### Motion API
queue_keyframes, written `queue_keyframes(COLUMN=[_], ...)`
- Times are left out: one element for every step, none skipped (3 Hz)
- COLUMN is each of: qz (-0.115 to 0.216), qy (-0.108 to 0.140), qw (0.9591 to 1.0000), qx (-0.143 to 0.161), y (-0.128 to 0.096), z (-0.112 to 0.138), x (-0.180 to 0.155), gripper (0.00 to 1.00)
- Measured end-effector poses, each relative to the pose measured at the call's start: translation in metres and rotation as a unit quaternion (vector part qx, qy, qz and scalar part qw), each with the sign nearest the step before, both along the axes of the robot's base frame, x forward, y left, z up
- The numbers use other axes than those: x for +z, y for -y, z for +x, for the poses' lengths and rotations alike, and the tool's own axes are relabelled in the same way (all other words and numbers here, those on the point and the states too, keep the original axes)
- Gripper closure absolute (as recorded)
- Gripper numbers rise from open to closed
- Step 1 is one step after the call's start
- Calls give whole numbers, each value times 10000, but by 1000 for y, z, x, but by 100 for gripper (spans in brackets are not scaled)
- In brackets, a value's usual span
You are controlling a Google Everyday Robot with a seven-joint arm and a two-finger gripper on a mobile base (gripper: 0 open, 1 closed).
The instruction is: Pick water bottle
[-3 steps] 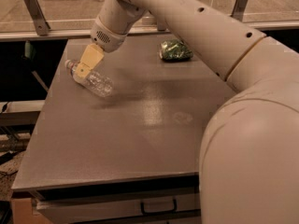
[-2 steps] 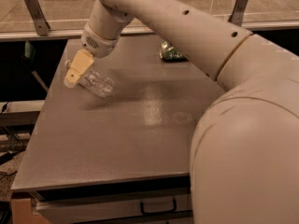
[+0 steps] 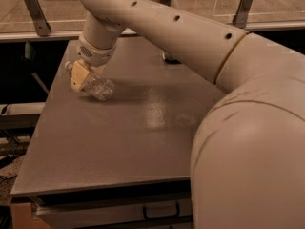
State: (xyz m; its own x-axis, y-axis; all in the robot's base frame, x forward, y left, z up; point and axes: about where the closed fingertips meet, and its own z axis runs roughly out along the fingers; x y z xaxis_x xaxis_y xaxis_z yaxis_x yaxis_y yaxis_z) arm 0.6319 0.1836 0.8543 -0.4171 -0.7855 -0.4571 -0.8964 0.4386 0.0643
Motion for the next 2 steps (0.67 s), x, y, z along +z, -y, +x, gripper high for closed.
queue_keyframes(qz=[-46,238], qy=[16,183], qw=[9999,9995], qx=[-161,-45], y=[2,5], z=[2,4], x=[-1,7], gripper=[63,87])
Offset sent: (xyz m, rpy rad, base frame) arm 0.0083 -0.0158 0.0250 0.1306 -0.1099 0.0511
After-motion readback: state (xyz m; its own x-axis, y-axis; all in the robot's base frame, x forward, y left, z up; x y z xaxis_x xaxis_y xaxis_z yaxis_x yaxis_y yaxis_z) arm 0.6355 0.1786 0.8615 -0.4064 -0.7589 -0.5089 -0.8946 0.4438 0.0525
